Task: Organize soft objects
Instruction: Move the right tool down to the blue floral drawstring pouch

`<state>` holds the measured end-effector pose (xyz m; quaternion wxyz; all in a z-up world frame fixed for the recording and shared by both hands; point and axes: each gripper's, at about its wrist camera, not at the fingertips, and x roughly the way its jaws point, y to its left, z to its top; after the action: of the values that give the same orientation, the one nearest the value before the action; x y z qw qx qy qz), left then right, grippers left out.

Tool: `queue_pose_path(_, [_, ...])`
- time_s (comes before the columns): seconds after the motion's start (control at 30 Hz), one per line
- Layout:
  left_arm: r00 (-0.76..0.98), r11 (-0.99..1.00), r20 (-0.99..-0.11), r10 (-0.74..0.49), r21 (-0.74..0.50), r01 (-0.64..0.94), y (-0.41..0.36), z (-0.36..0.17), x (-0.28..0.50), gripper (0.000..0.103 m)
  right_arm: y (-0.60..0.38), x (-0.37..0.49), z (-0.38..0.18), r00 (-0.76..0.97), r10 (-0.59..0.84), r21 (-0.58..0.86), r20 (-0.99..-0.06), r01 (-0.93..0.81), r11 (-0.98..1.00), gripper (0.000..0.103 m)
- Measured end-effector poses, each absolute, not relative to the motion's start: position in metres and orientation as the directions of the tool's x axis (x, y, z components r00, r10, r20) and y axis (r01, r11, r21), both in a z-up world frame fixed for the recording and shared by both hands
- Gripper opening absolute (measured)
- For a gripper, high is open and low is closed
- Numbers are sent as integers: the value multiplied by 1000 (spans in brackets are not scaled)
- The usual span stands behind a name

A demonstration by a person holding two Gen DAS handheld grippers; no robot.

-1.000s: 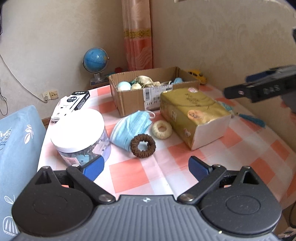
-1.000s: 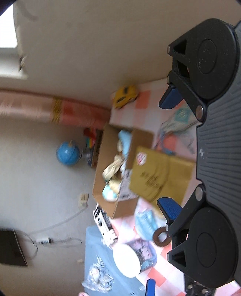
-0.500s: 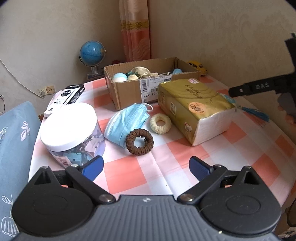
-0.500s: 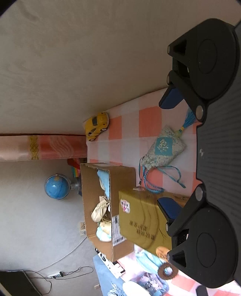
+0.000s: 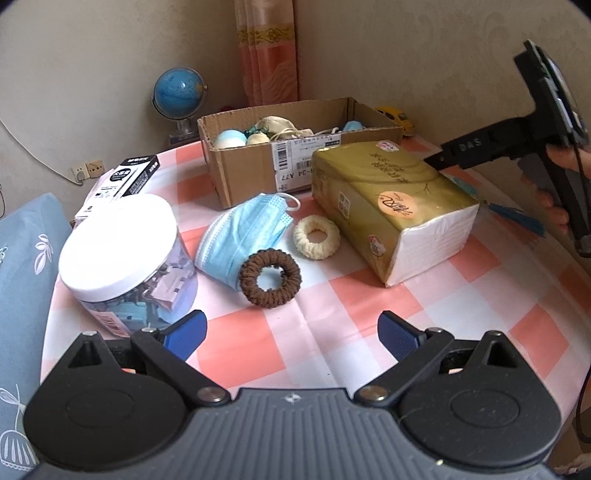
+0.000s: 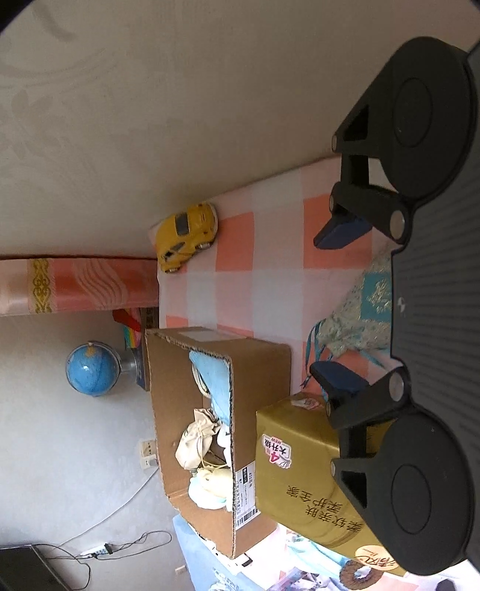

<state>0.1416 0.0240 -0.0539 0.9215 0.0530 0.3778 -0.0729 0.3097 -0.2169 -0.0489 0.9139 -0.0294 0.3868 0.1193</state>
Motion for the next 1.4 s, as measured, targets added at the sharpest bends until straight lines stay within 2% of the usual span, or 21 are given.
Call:
queue_pose_path(0.07, [703,982,-704,-101,41,182,21,-54,141,99,-214,316,-53,665,188,34,-723,-238,971,60])
queue_pose_path(0.13, [701,981,-705,-108,39,190,19,-53,140,99,-214,318,-57,658,177,27,-732,-232,972,59])
queue_pose_path(0.5, [707,978,-695,-129,28,206,18,-49,134,99,-233,271,-66,652,98,-34,-752,-187,982,59])
queue_pose_path(0.83, [711,975,-688,-142,24,219,16,-48,129,99,-232,225,-65,642,113,-35,-758,-213,976,59])
queue_pose_path(0.9, [711,975,-688,-145,23,221,16,-48,129,99,-232,212,-60,657,124,-19,-744,-206,978,69])
queue_pose_path(0.93, [710,975,-689,-145,23,222,16,-48,129,99,-234,206,-57,667,129,-6,-733,-196,981,78])
queue_pose_path(0.97, [710,975,-689,-146,23,223,16,-48,129,99,-235,196,-52,684,139,7,-716,-192,981,79])
queue_pose_path(1.13, [706,973,-691,-153,19,230,16,-50,131,99,-237,172,-51,681,111,12,-724,-149,989,79])
queue_pose_path(1.4, [703,976,-698,-139,25,217,19,-54,136,99,-231,186,-66,656,151,57,-739,-163,985,79])
